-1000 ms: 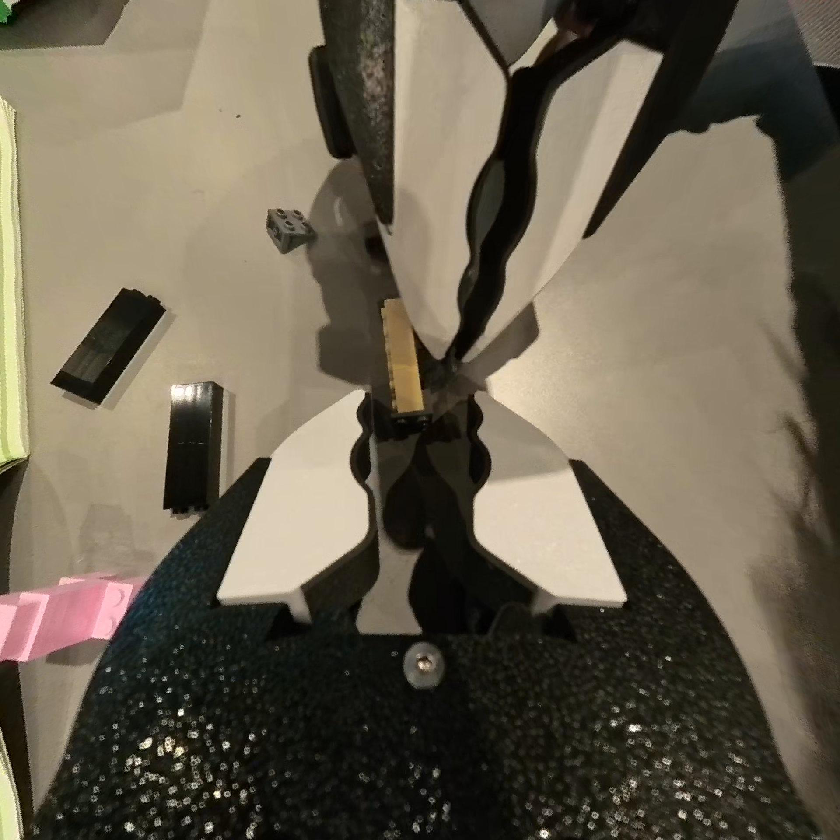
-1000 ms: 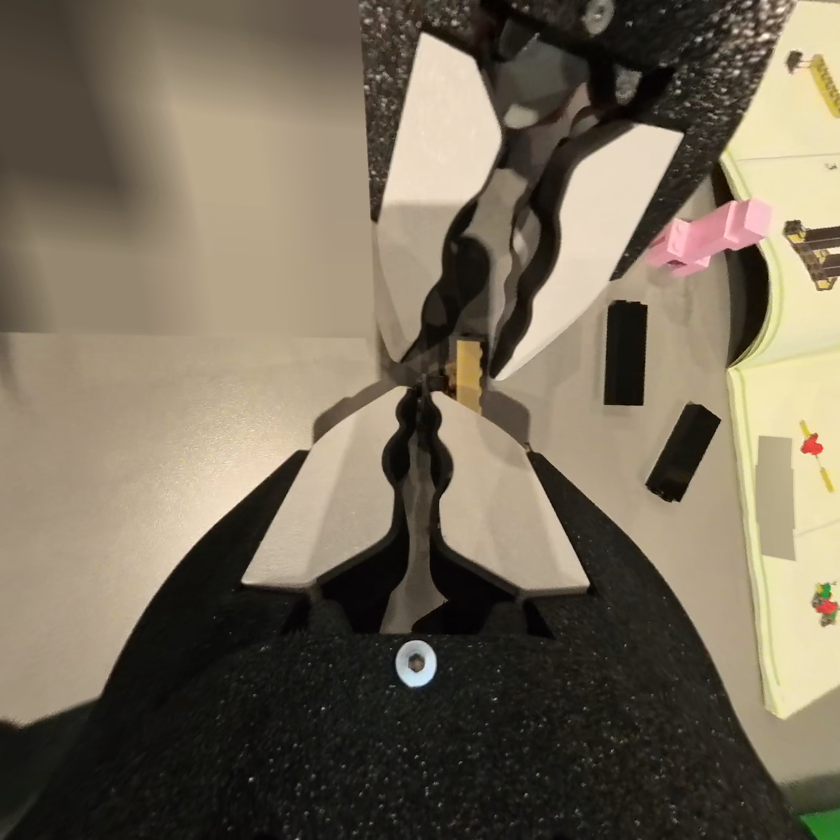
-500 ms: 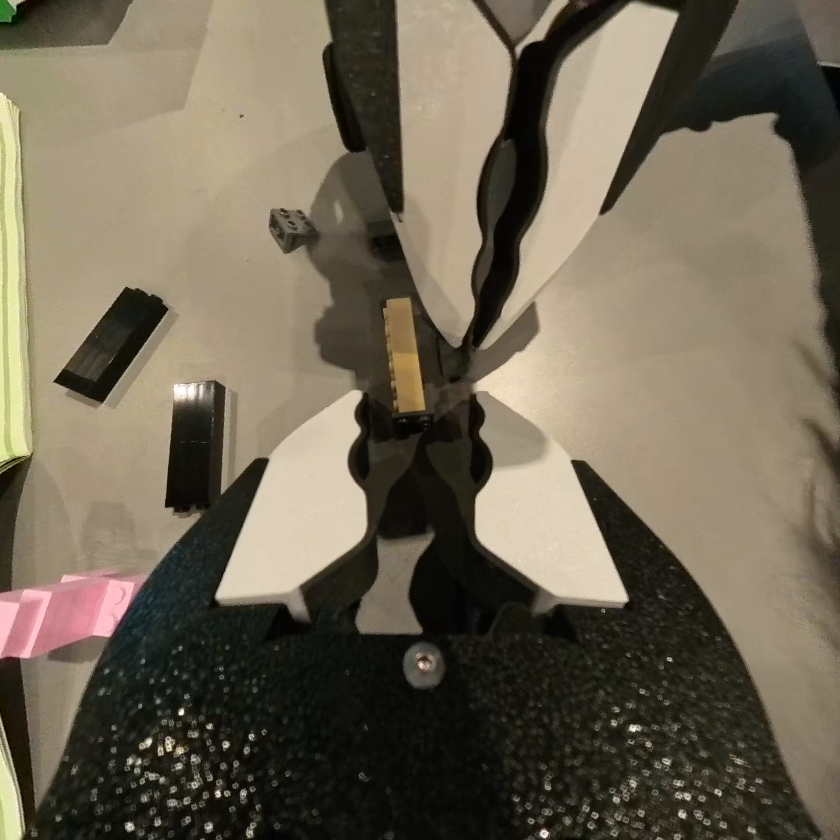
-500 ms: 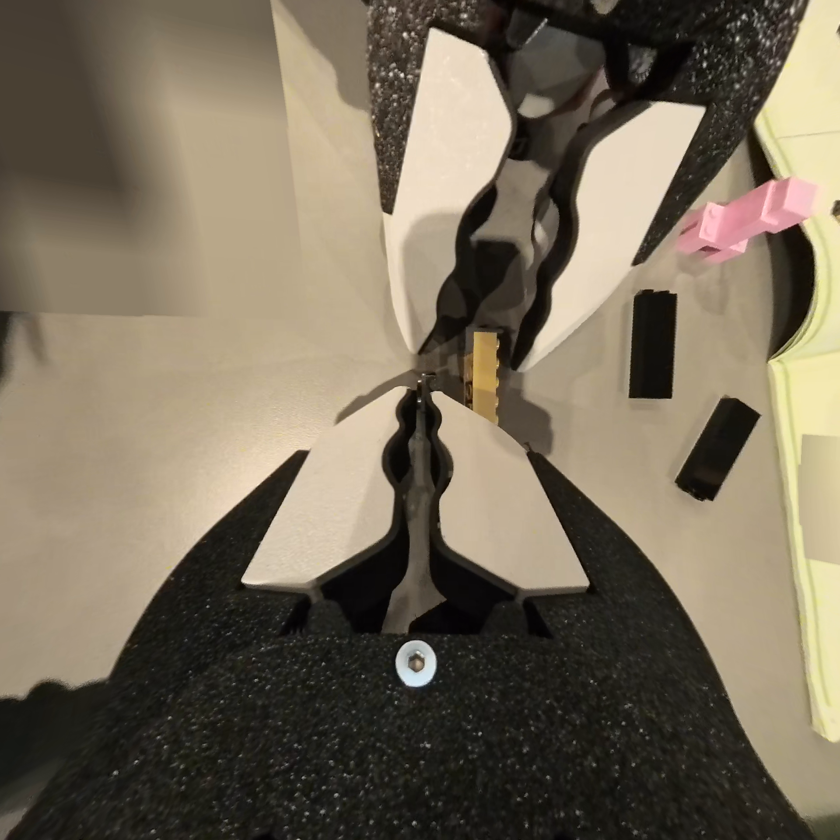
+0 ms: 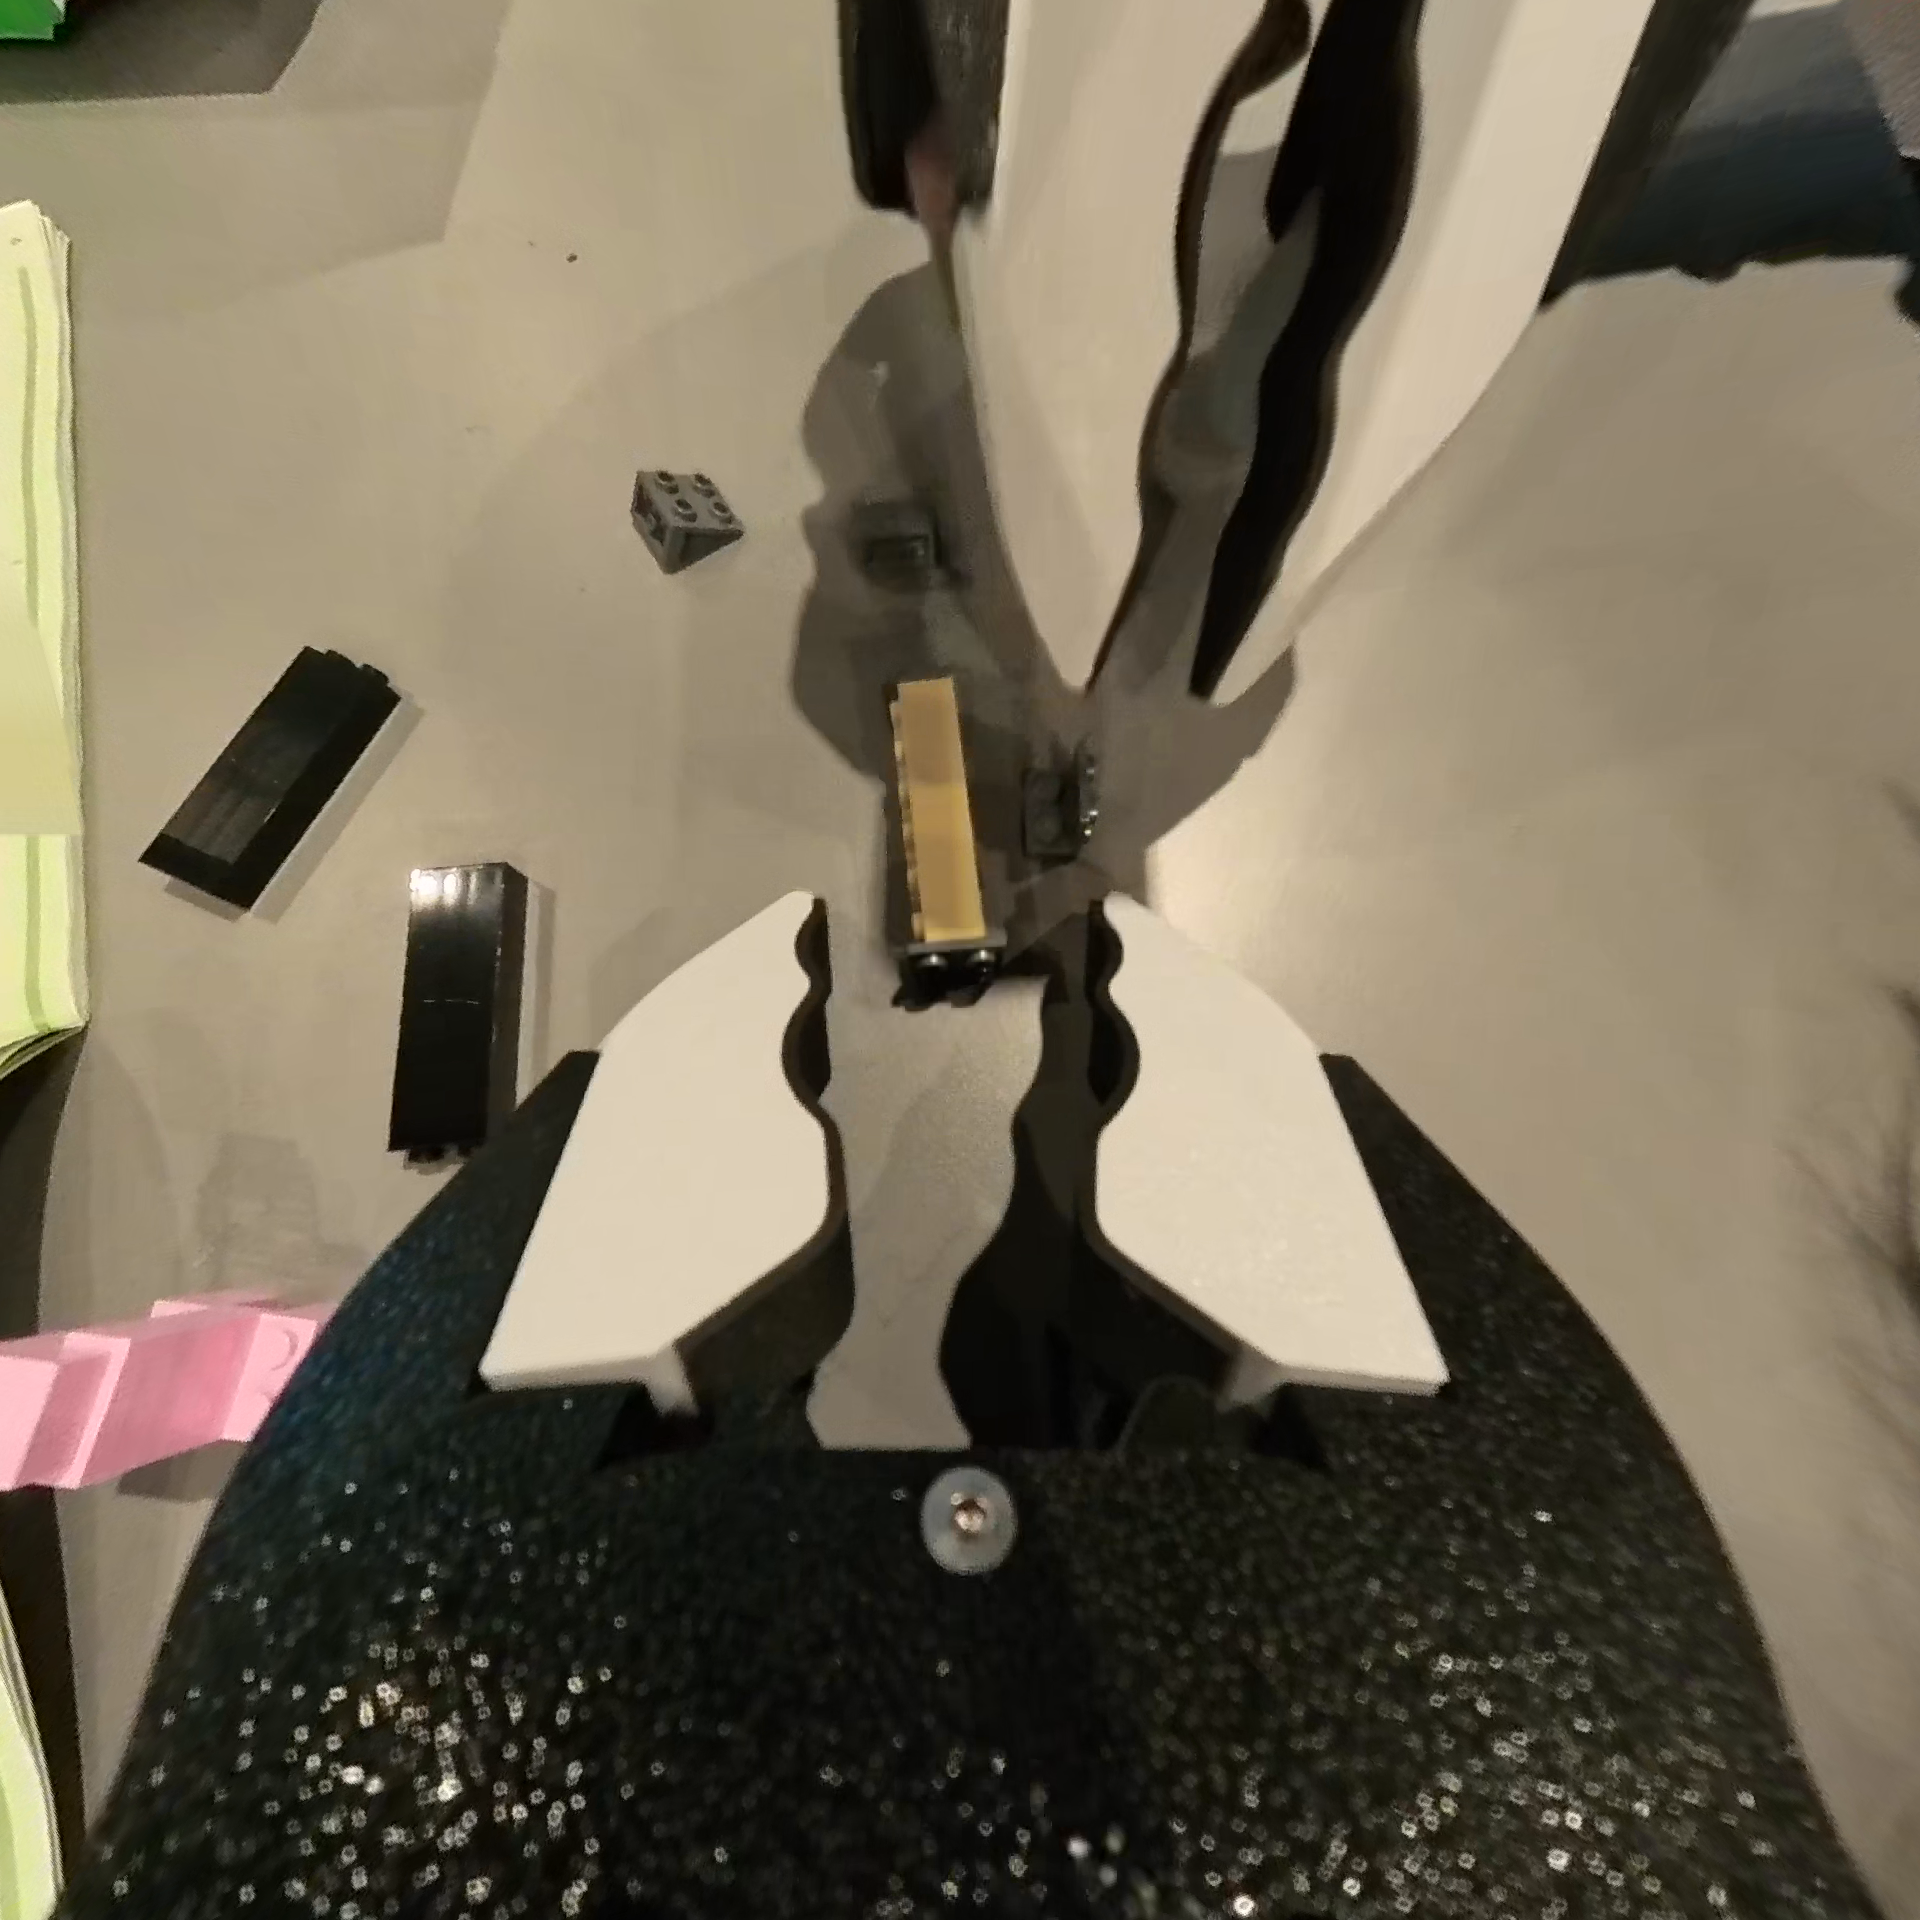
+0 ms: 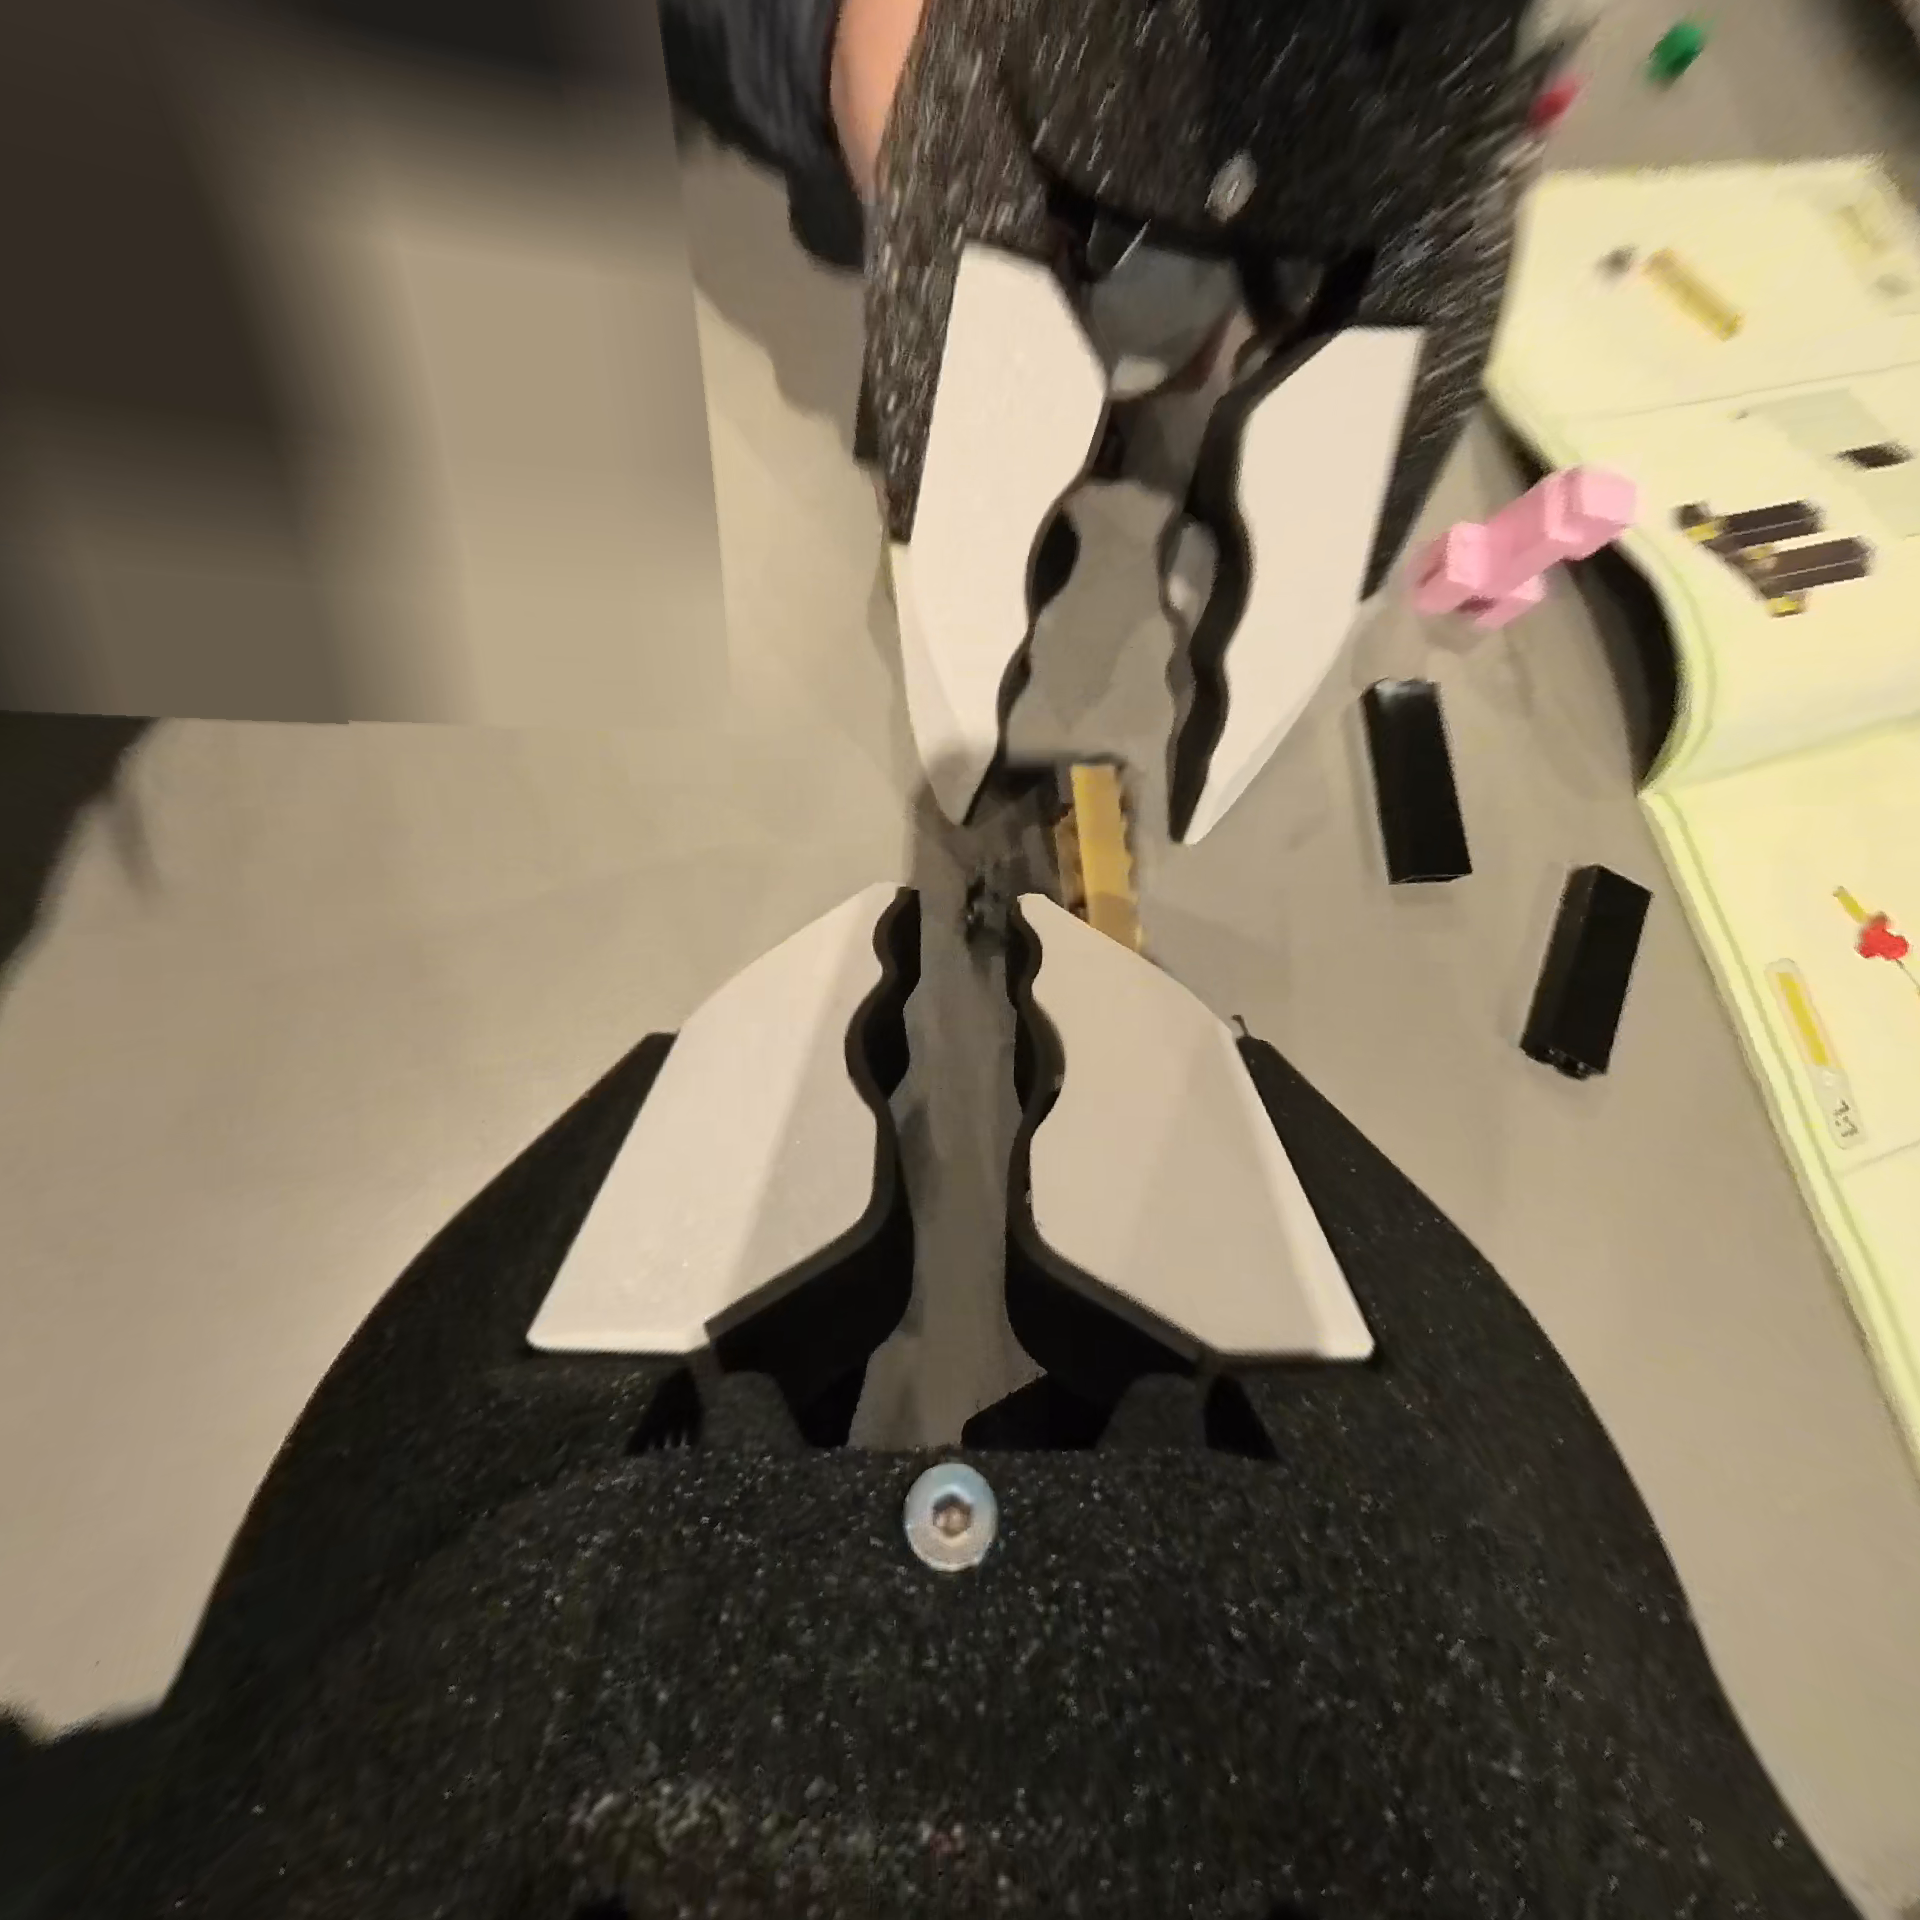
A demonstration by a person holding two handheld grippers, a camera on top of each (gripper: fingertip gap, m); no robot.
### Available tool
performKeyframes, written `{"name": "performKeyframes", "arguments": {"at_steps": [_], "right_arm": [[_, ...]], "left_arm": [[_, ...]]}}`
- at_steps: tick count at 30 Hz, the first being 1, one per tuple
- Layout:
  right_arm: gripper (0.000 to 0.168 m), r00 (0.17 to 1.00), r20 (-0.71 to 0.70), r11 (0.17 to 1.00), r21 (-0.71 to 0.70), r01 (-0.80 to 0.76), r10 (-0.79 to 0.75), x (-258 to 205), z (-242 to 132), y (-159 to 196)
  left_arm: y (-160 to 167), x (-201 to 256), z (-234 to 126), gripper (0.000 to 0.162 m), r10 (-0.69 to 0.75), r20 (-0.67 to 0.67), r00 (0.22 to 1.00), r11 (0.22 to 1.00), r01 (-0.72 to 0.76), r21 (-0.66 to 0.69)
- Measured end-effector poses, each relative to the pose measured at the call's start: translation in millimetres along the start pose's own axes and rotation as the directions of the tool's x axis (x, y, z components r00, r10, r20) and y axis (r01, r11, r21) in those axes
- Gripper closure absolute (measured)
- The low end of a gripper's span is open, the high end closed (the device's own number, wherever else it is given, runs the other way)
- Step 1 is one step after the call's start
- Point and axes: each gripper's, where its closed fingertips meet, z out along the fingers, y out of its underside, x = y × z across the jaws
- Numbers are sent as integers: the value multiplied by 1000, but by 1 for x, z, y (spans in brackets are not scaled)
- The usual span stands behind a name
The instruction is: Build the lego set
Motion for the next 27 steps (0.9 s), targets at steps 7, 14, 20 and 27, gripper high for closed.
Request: {"name": "performKeyframes", "arguments": {"at_steps": [7,14,20,27], "right_arm": [[150,976,-187,900,436,-20,112,40,-31,-26],[150,898,-373,806,590,36,233,64,-63,-15],[145,867,-427,802,594,56,256,80,-65,-13],[144,908,-378,834,548,63,180,78,-47,-15]], "left_arm": [[0,-1,-1,105,2,16,1000,1000,-3,4],[-22,-10,-24,112,-22,148,989,986,-3,169],[-33,-29,-39,110,-77,412,908,974,-19,225],[-31,-35,-53,113,-106,645,757,966,-74,246]]}}
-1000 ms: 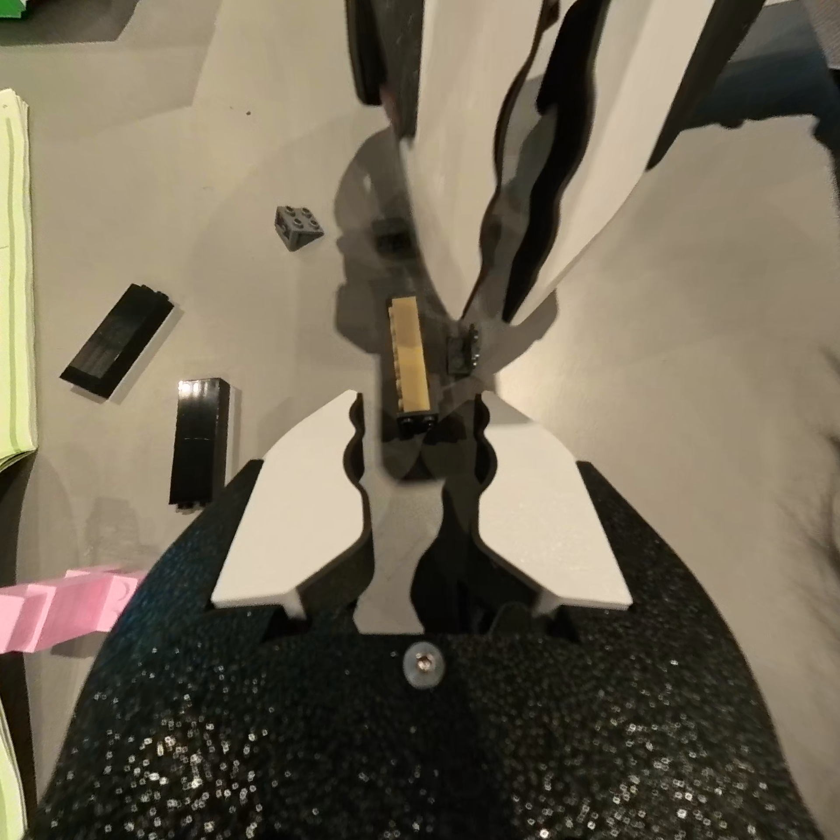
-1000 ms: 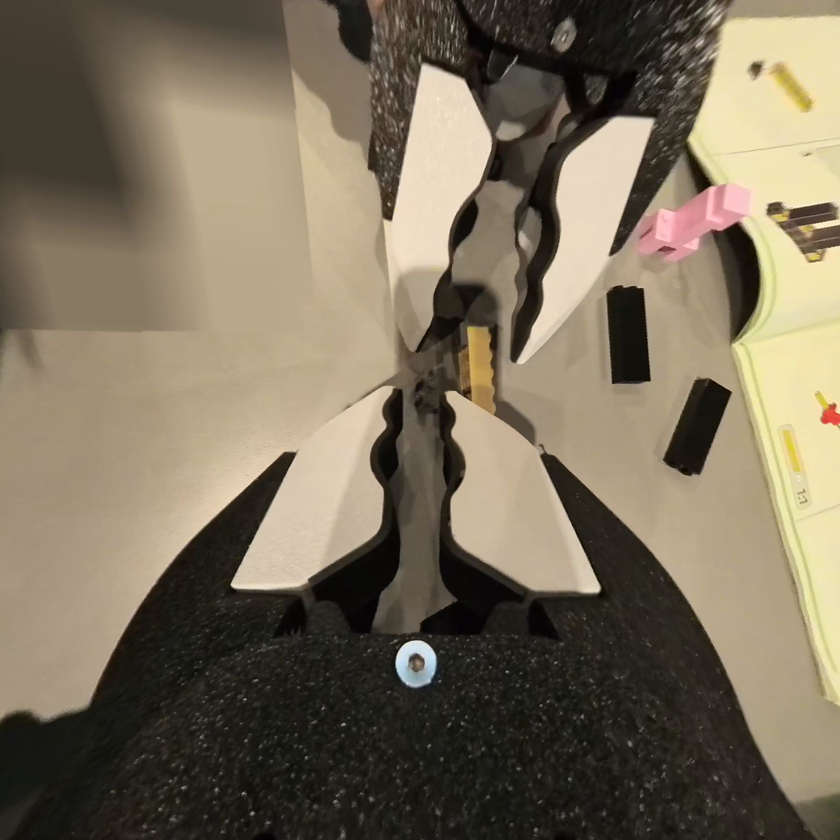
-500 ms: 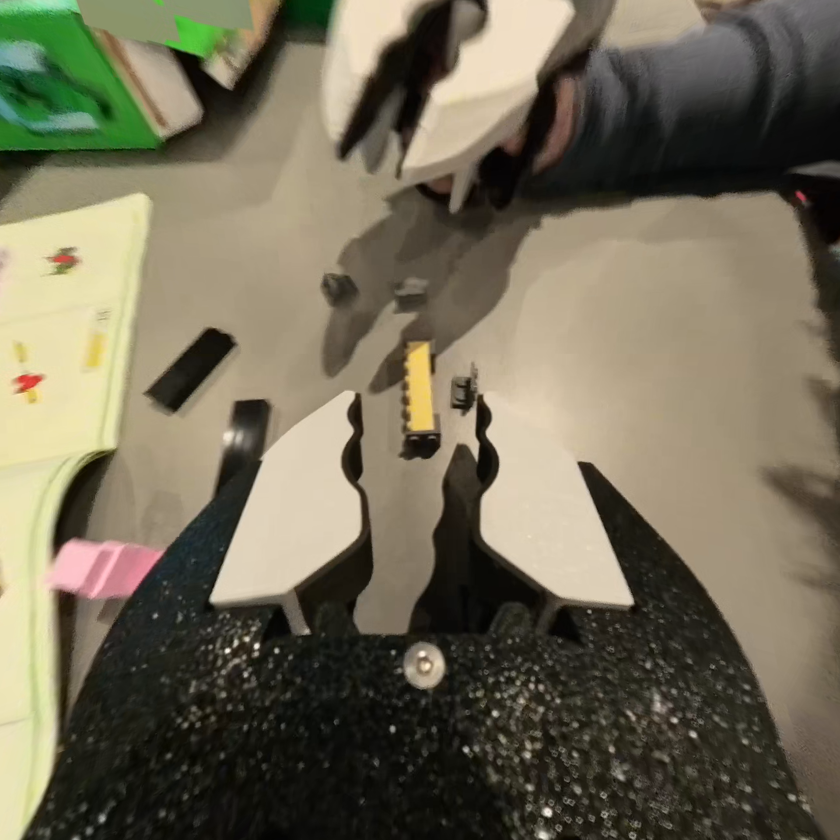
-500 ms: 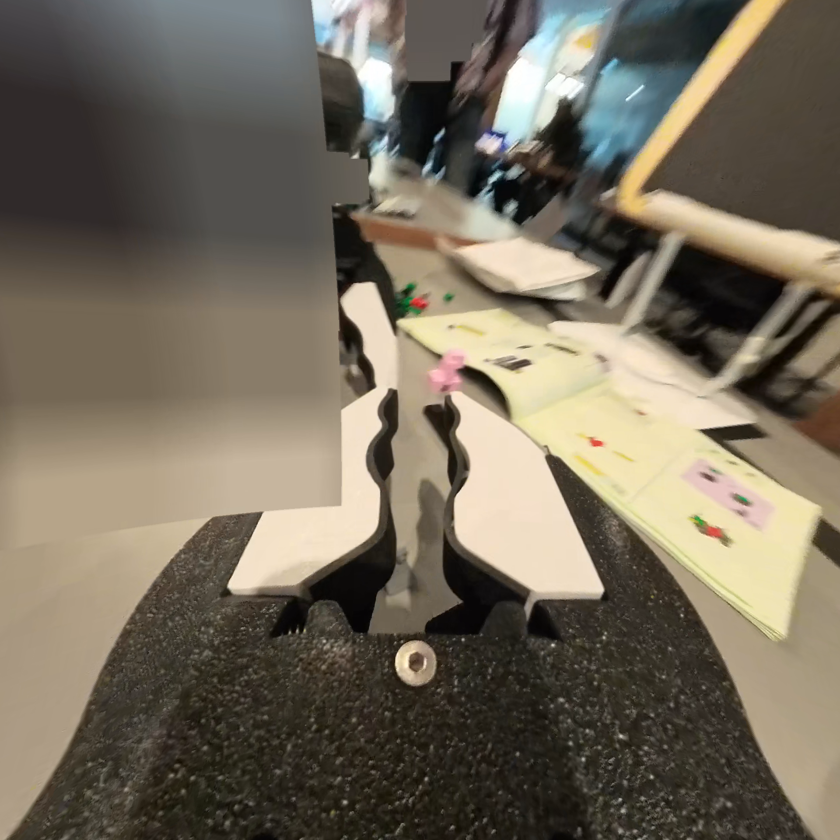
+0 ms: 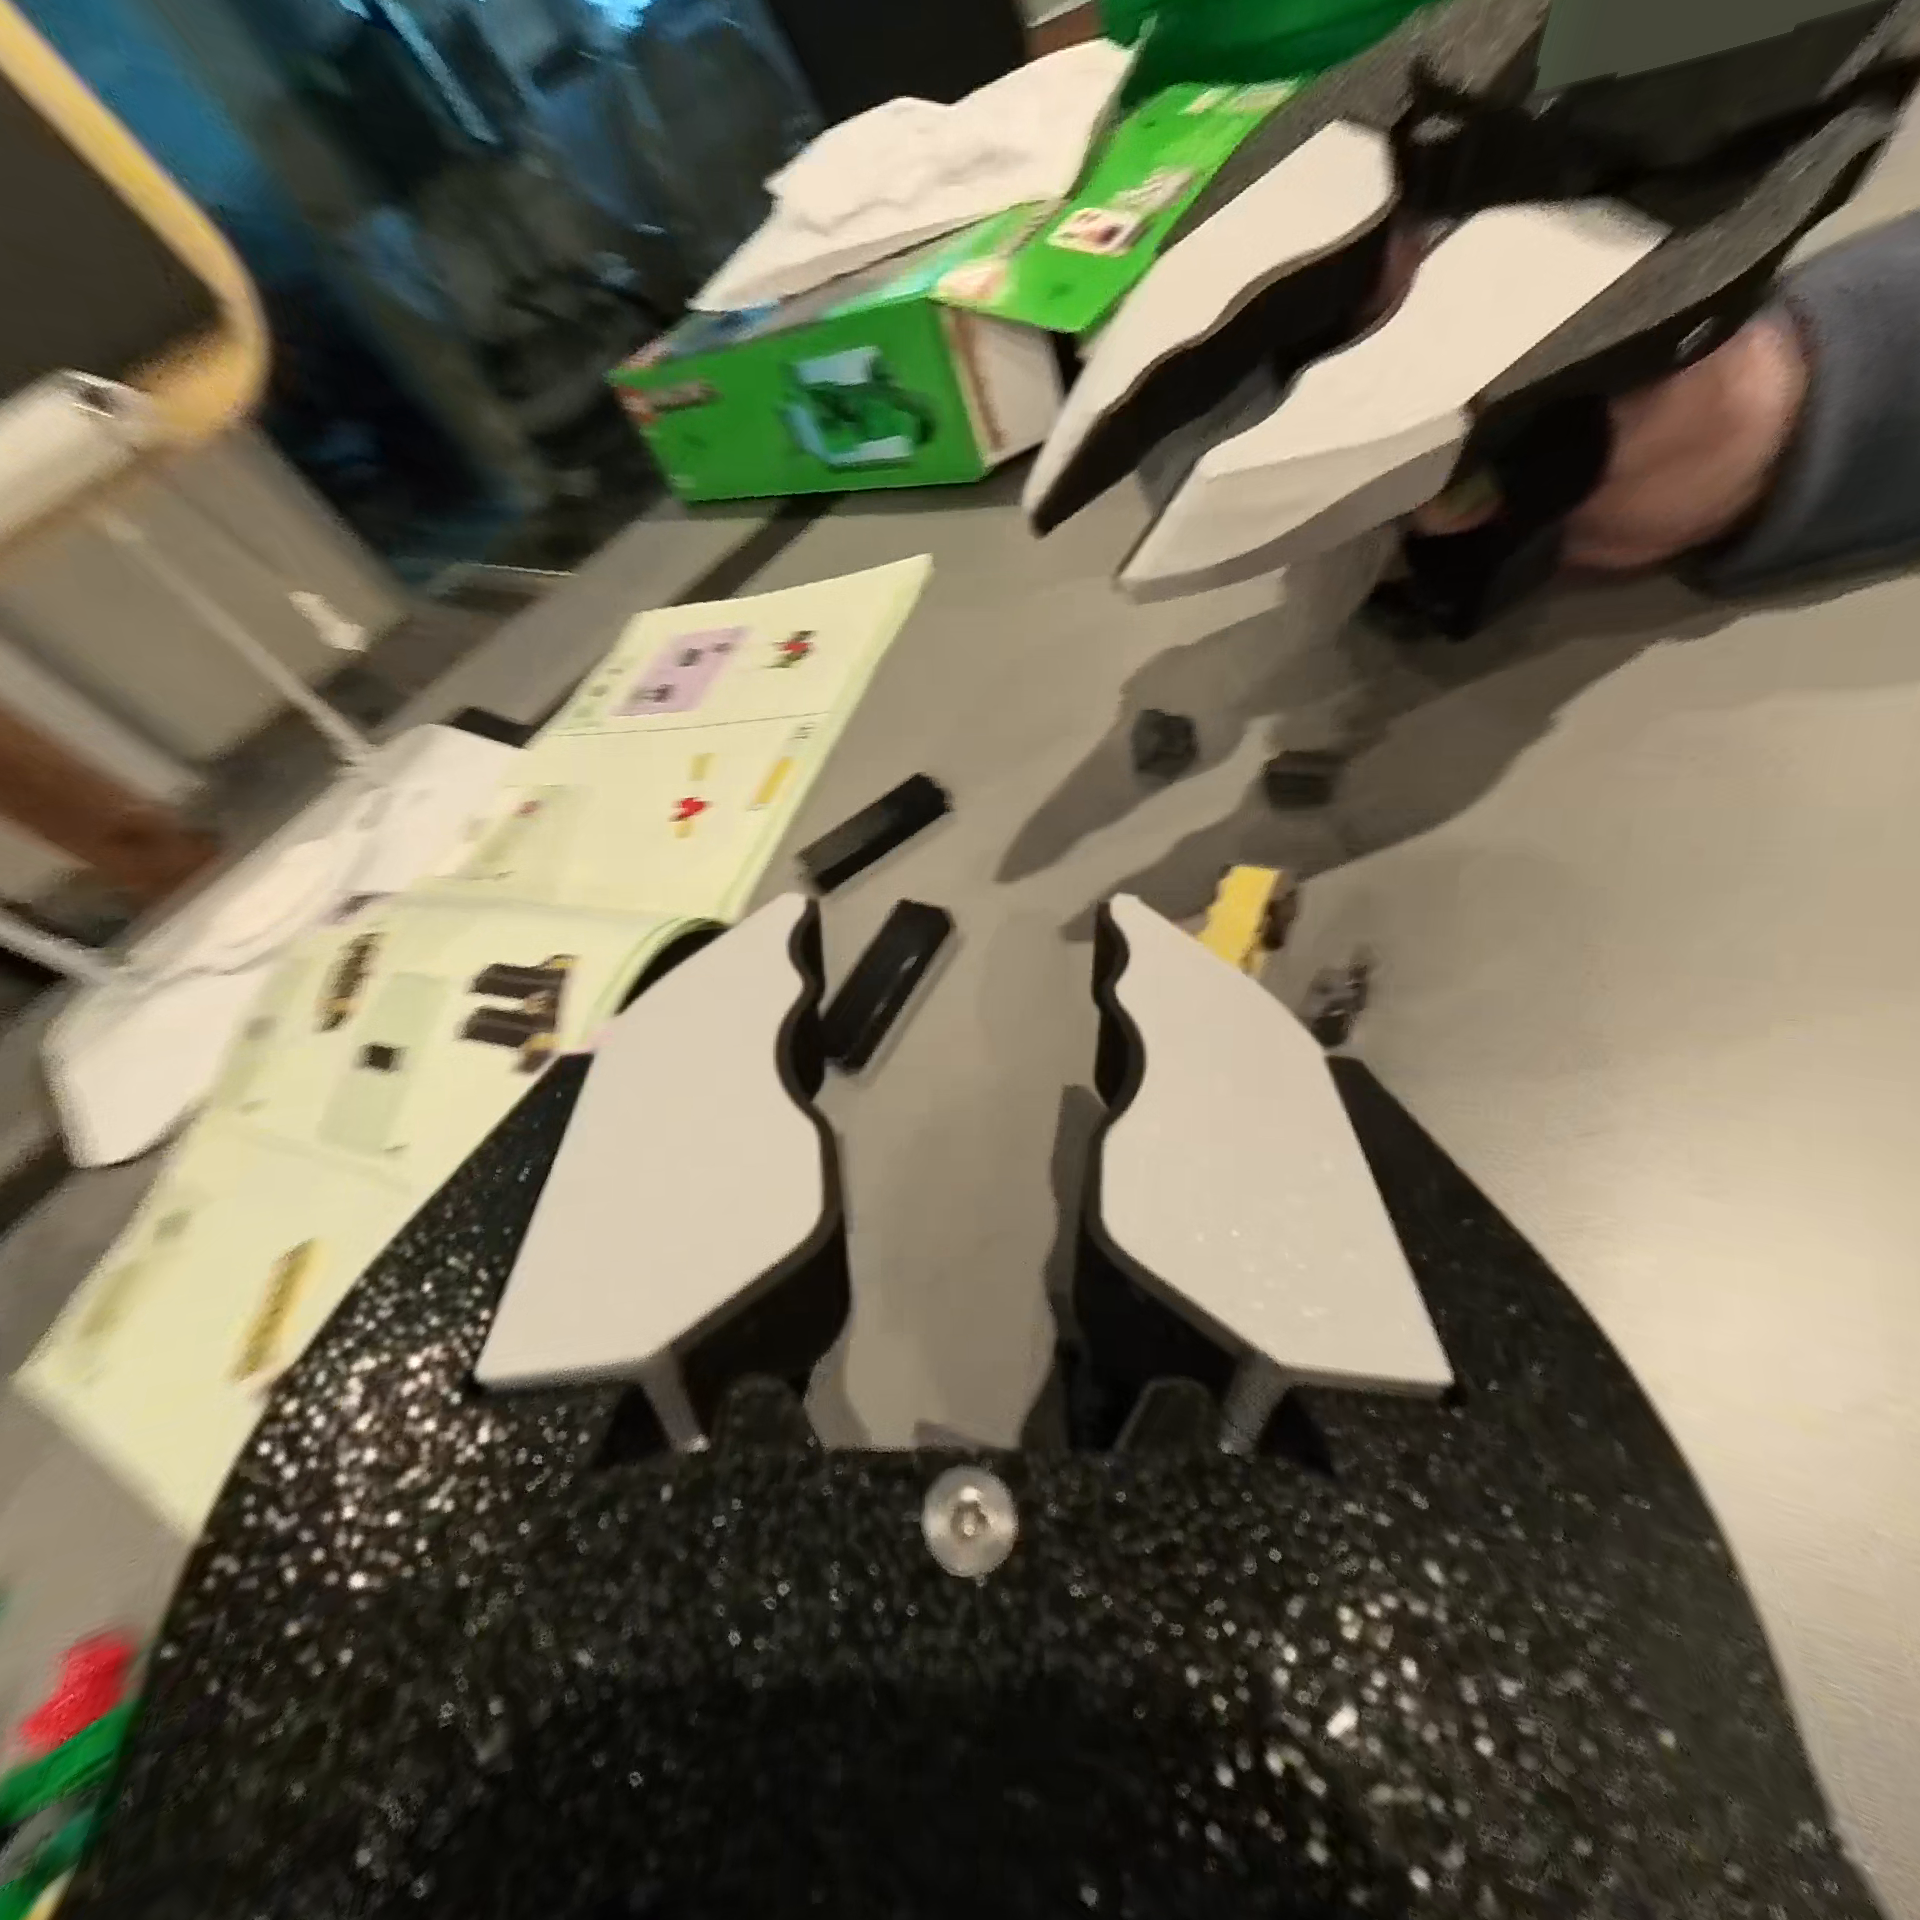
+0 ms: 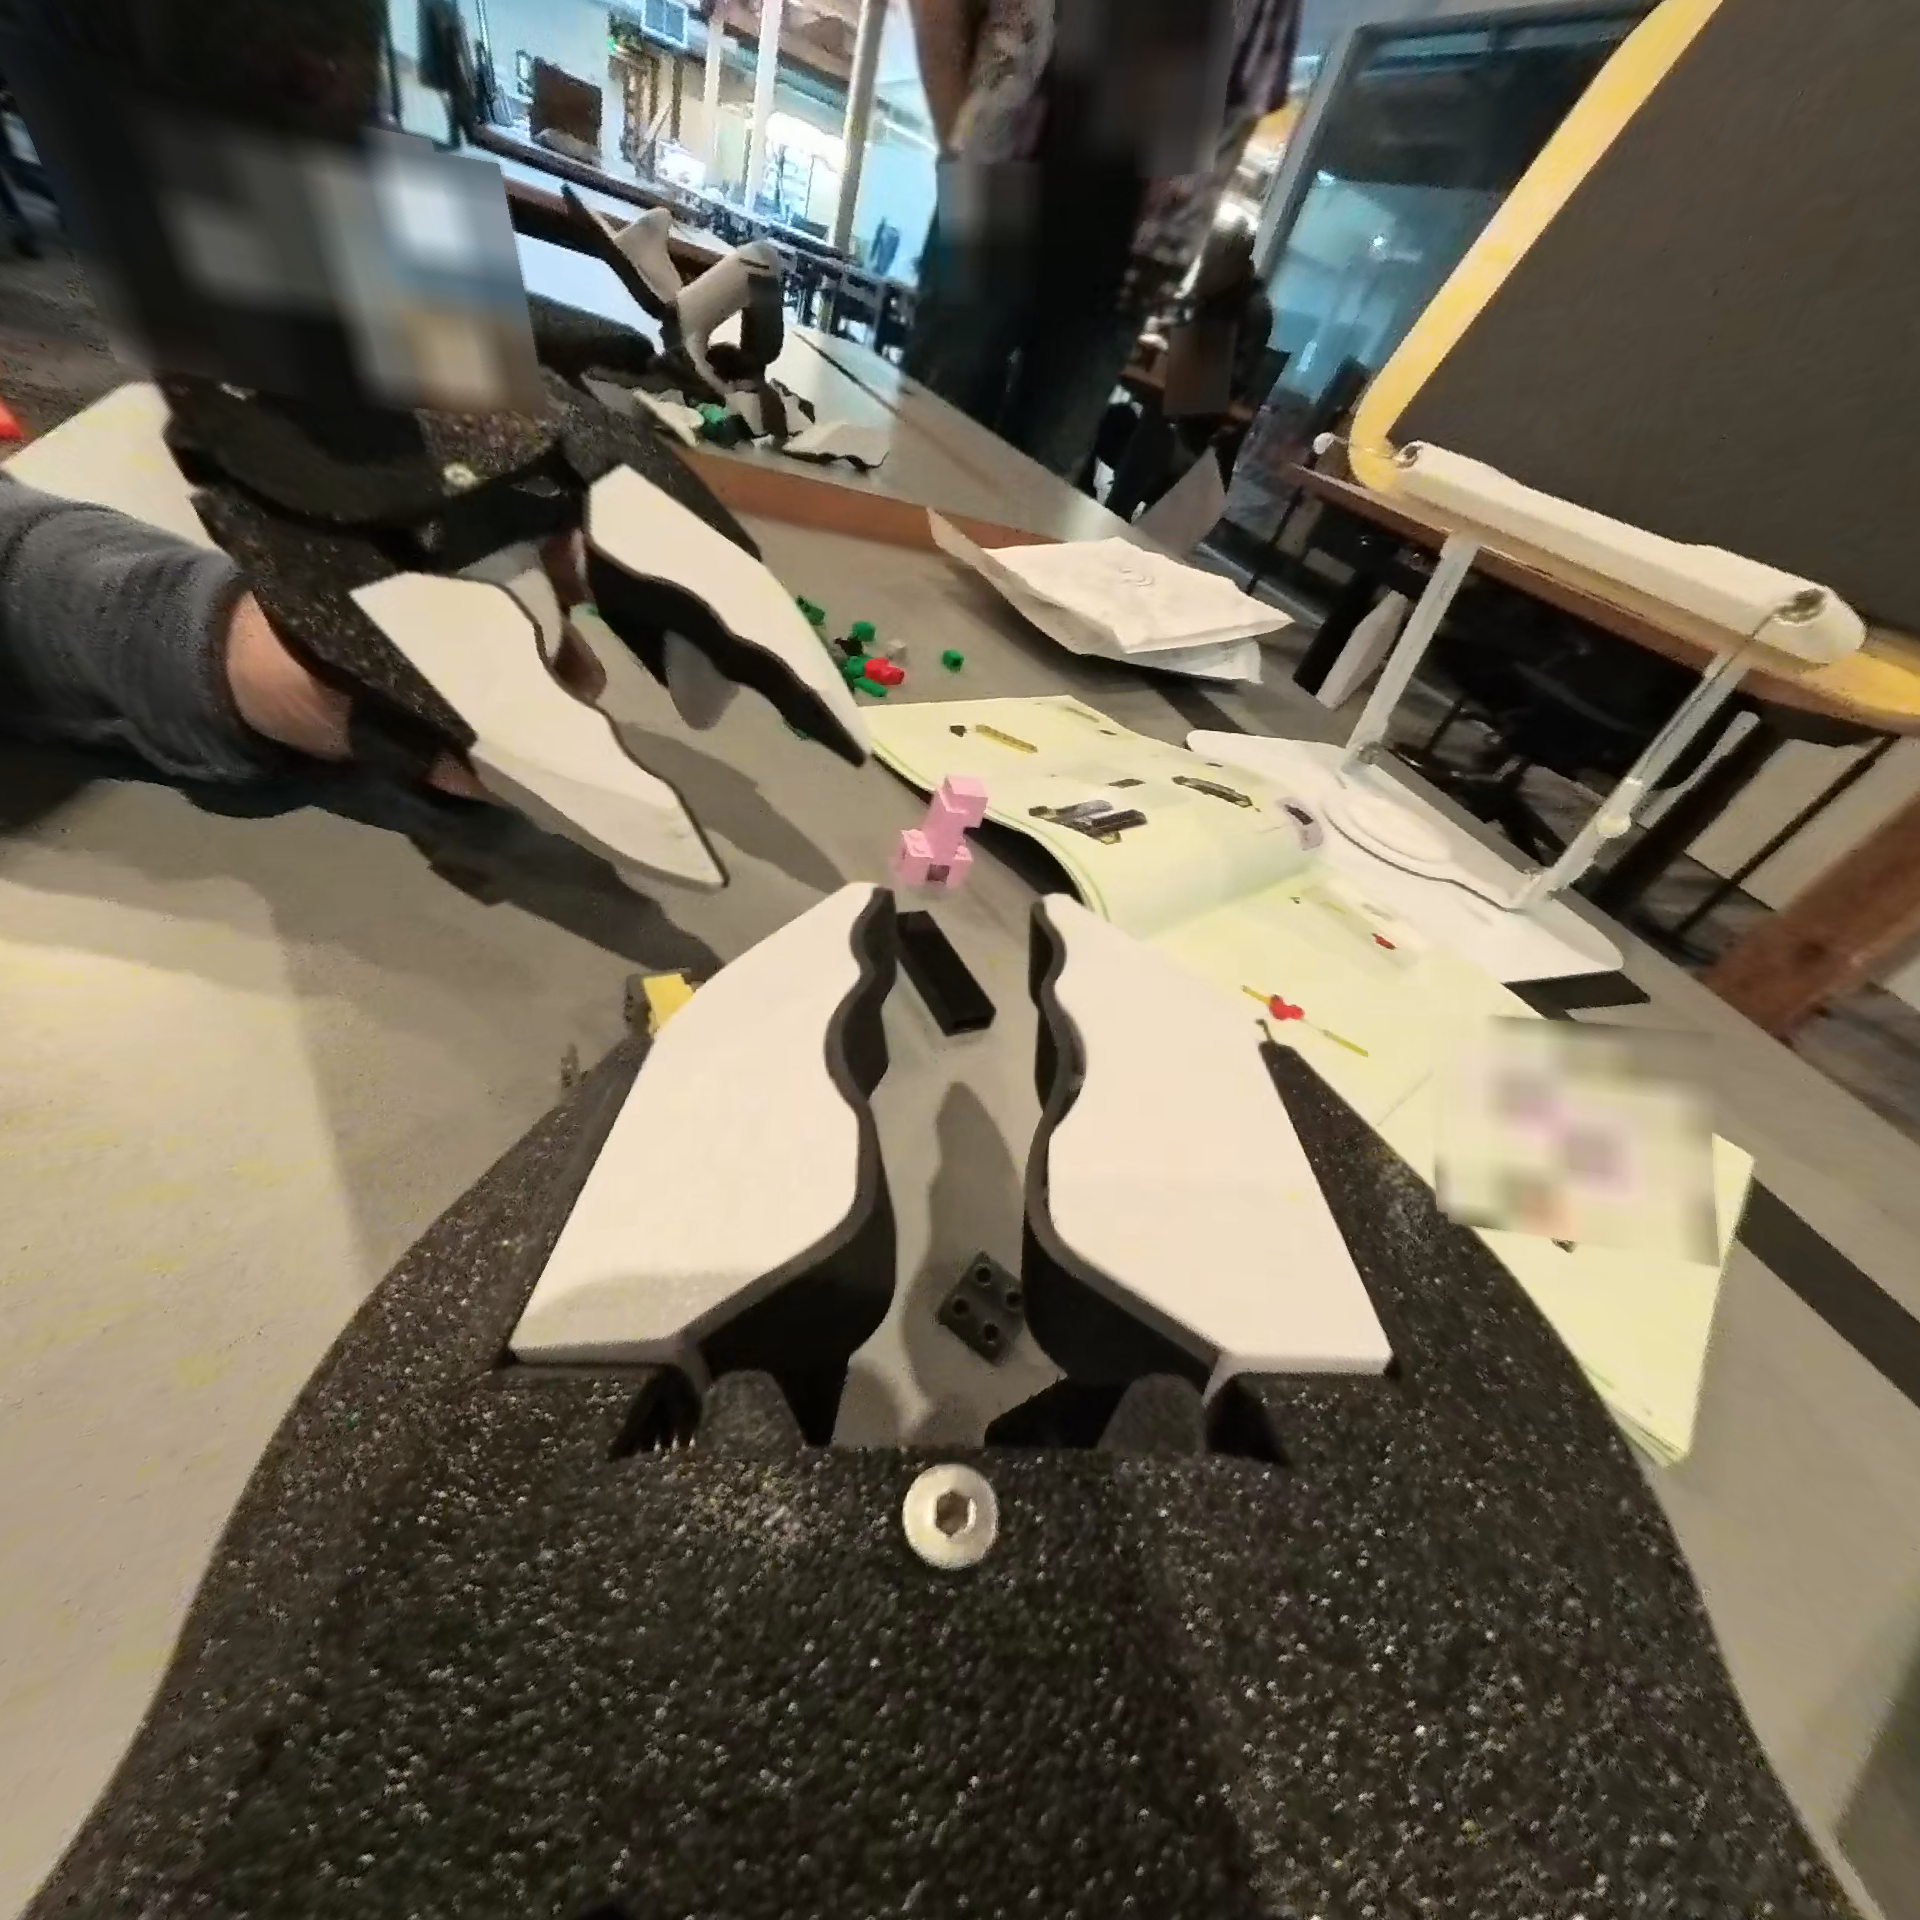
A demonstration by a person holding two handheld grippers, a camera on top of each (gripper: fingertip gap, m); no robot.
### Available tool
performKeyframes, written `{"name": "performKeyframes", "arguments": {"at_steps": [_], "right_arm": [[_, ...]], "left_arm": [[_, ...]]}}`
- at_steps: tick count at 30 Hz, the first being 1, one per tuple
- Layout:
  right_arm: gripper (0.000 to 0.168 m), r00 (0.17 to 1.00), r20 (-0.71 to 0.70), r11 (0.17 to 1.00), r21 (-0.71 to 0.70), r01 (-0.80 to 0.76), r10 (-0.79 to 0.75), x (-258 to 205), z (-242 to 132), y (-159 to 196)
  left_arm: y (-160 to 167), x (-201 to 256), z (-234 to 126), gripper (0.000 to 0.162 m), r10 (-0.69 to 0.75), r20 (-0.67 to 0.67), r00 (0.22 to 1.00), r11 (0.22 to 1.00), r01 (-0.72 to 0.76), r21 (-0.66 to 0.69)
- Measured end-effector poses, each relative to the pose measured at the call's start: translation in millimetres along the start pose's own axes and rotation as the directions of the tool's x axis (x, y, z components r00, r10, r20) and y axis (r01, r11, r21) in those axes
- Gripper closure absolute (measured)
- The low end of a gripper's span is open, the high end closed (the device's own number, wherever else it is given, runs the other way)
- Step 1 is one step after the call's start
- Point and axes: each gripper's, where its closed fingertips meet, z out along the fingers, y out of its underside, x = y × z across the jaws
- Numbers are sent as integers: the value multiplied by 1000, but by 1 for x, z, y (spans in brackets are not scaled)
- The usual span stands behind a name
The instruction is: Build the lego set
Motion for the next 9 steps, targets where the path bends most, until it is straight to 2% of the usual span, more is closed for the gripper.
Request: {"name": "performKeyframes", "arguments": {"at_steps": [3,9], "right_arm": [[144,1000,12,1000,8,7,-8,-5,-3,-2],[145,999,-1,999,23,33,-33,-8,-9,-6]], "left_arm": [[1,-8,-2,114,66,93,993,998,-66,-8],[7,-15,0,112,29,120,992,999,-26,-32]]}}
